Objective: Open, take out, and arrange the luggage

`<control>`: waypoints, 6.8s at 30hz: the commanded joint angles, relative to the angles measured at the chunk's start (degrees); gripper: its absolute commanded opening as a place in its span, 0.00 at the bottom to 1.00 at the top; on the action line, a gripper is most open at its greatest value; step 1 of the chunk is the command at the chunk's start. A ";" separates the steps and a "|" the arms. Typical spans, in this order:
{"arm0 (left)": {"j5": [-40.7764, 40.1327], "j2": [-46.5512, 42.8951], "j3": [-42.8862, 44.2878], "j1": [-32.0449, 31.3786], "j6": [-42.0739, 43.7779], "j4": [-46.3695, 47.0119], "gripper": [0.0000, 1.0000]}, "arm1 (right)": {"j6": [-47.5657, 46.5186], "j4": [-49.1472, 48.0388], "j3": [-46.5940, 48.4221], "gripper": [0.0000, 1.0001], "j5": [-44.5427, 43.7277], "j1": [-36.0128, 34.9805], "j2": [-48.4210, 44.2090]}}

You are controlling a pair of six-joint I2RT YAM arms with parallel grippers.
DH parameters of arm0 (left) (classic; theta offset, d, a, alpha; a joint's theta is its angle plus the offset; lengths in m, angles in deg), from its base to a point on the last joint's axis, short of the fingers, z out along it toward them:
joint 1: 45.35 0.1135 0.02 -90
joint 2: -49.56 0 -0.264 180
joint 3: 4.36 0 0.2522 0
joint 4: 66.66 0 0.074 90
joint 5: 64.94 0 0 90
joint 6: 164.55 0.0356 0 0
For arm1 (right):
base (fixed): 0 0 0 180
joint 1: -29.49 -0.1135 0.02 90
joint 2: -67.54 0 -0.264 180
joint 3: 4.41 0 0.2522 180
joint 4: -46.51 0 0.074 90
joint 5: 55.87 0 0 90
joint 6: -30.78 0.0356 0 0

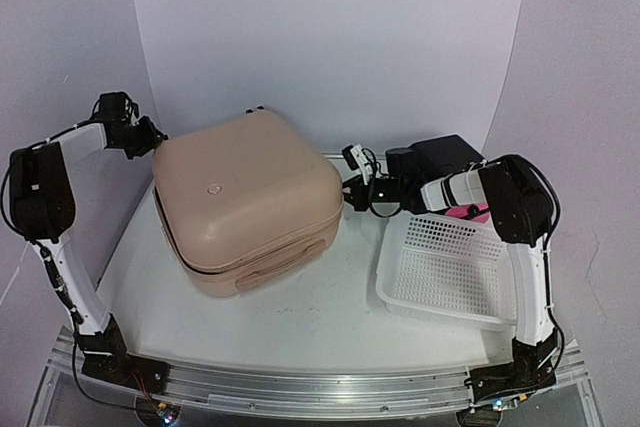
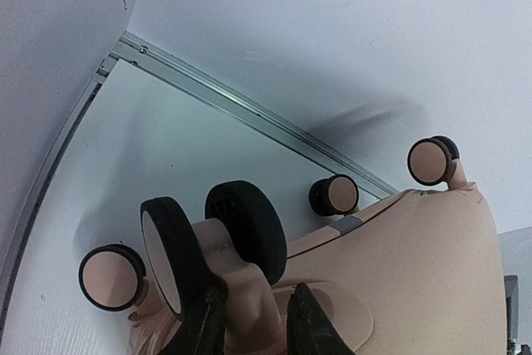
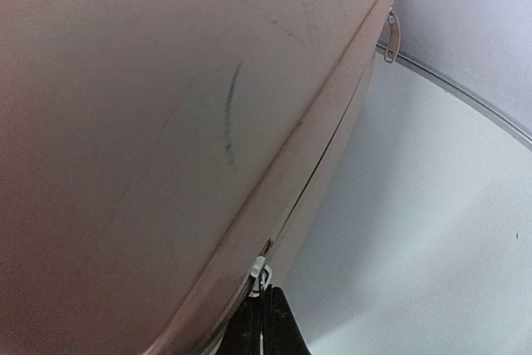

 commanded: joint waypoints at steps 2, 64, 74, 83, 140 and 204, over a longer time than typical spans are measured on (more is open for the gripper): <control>2.19 -1.65 -6.62 -2.30 4.31 -10.50 0.32 | 2.08 -1.99 2.18 0.10 -10.30 -1.20 -1.27; -20.23 -10.94 -11.60 2.96 -15.69 1.24 0.43 | 16.62 59.66 -5.59 0.98 -46.84 -34.15 -36.37; -17.98 -5.08 -11.90 0.17 -14.05 3.90 0.48 | 27.93 52.07 -4.28 0.98 -49.41 -36.60 -28.71; -15.24 -14.22 -26.80 -1.50 -12.76 9.35 0.61 | 70.56 48.10 -1.04 0.98 -67.60 -36.47 -20.32; -3.05 -44.49 -38.84 1.02 -51.64 -4.17 0.99 | 33.04 51.00 1.24 0.00 -32.91 -14.99 -11.38; 7.28 -30.87 -9.97 0.94 -58.86 8.02 0.20 | -11.06 -23.16 -11.91 0.80 -38.44 -16.74 -23.93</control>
